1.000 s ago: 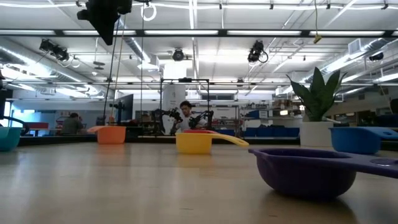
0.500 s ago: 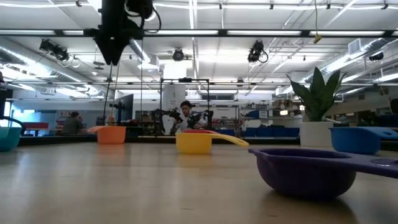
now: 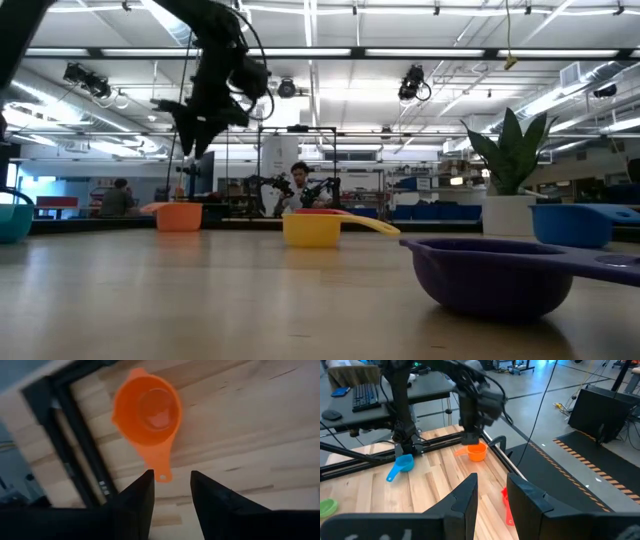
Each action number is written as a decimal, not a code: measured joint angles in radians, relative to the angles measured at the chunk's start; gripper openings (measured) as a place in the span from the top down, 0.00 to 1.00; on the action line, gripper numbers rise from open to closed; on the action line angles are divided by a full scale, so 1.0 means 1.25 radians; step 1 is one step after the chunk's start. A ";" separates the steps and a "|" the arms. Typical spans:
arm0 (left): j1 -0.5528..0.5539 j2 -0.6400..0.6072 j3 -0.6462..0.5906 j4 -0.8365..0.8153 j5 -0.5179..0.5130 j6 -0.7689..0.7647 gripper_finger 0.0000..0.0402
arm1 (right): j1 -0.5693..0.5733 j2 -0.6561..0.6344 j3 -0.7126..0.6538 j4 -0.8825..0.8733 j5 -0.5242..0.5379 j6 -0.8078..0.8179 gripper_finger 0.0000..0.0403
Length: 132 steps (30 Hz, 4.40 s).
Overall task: Nest measuring cups in basket
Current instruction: Move the blue measuring cup to the center of the table
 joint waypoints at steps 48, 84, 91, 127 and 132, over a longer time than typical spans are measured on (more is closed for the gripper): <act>-0.197 -0.189 0.219 0.004 -0.053 0.074 0.66 | 0.000 0.008 0.000 -0.052 0.000 -0.108 0.73; -0.483 -0.405 0.220 0.117 -0.055 0.051 0.66 | -0.079 0.329 -0.094 -0.627 -0.187 0.431 0.73; -0.483 -0.405 0.220 0.117 -0.055 0.052 0.66 | -0.078 0.368 -0.209 -0.607 -0.156 0.227 0.73; -0.482 -0.405 0.220 0.124 -0.055 0.031 0.66 | -0.116 0.380 -0.500 -0.091 -0.179 -0.193 0.97; -0.482 -0.405 0.220 0.124 -0.055 0.028 0.66 | -0.126 0.380 -0.423 -0.056 -0.147 -0.233 0.98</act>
